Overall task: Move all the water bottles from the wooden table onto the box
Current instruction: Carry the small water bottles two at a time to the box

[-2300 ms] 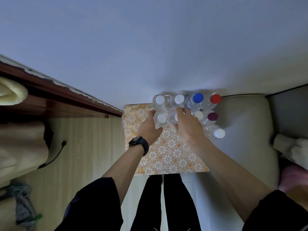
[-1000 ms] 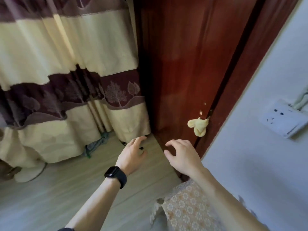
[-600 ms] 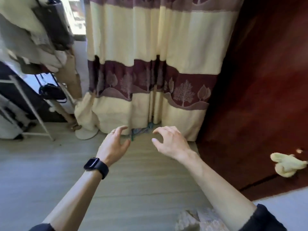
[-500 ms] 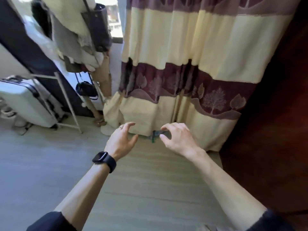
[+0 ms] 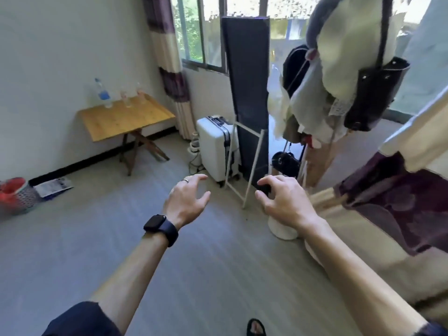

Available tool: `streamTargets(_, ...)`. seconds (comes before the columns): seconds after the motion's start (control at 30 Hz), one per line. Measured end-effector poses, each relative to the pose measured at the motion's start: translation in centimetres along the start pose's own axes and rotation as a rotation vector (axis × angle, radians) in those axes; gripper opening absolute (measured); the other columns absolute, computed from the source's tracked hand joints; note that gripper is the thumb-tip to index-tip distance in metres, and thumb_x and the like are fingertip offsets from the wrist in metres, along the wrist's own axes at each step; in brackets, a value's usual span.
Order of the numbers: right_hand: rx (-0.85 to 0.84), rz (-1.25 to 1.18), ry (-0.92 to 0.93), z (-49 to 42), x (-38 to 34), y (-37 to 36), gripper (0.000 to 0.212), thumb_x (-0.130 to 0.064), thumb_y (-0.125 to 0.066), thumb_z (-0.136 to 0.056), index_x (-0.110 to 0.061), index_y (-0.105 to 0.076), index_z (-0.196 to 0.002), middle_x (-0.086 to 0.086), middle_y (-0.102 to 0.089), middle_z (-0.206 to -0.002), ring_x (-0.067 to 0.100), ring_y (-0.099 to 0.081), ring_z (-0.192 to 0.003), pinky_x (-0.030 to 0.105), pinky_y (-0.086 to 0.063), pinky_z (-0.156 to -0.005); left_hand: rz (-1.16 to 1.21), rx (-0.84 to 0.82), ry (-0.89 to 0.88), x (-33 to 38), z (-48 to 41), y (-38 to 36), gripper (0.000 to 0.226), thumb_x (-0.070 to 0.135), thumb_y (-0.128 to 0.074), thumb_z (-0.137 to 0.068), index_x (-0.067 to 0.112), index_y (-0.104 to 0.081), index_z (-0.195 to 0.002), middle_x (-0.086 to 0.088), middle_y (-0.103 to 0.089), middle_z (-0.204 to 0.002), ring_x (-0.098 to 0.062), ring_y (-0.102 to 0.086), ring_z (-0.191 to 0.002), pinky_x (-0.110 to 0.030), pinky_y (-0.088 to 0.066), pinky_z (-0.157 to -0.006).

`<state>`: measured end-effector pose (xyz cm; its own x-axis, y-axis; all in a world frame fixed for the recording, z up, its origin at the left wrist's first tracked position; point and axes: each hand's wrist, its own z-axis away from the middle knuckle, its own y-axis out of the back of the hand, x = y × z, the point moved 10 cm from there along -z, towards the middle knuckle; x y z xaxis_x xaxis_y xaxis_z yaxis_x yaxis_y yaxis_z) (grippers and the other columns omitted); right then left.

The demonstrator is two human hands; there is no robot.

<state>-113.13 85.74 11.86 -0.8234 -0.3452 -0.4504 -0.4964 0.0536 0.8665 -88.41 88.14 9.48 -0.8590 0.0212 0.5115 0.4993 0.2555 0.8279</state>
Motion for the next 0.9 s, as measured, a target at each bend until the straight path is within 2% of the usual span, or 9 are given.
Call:
streamTargets(0.2, -0.071, -0.059, 0.229, -14.8, -7.4, -6.3, 0.035, -0.047, -0.06, -0.091, -0.031, -0.065, -0.122, -0.004, -0.065, -0.125, 0.026, -0.051, -0.122, 0.035, -0.041, -0.106, -0.093, 0.152, 0.23, -10.5, -6.9, 7.2, 0.043, 0.036, -0.063, -0.09, 0.026, -0.054, -0.132, -0.002, -0.059, -0.131, -0.023, -0.053, -0.123, -0.039, -0.047, -0.099)
streamTargets(0.47, -0.129, -0.129, 0.444, -31.1, -16.3, -11.3, 0.034, -0.049, -0.06, -0.089, -0.034, -0.064, -0.12, -0.006, -0.063, -0.128, 0.025, -0.051, -0.121, 0.036, -0.042, -0.105, -0.115, 0.321, 0.4, -17.9, -15.9, 14.2, 0.042, 0.035, -0.063, -0.09, 0.028, -0.055, -0.131, 0.001, -0.059, -0.131, -0.02, -0.052, -0.124, -0.034, -0.045, -0.099)
streamTargets(0.67, -0.149, -0.153, 0.495, -41.9, -21.2, -16.0, 0.031, -0.046, -0.059, -0.091, -0.035, -0.063, -0.12, -0.008, -0.062, -0.128, 0.024, -0.049, -0.121, 0.031, -0.038, -0.102, -0.135, 0.361, 0.48, -26.6, -22.2, 16.6, 0.042, 0.034, -0.064, -0.091, 0.028, -0.055, -0.131, 0.002, -0.059, -0.133, -0.02, -0.052, -0.125, -0.032, -0.044, -0.099)
streamTargets(0.9, -0.126, -0.098, 0.485, -56.0, -26.6, -20.6, 0.033, -0.05, -0.058, -0.092, -0.037, -0.062, -0.123, -0.008, -0.061, -0.13, 0.024, -0.05, -0.123, 0.033, -0.041, -0.101, -0.09, 0.357, 0.429, -36.3, -35.7, 19.4, 0.041, 0.029, -0.065, -0.091, 0.023, -0.056, -0.131, -0.001, -0.059, -0.132, -0.021, -0.051, -0.126, -0.027, -0.038, -0.098)
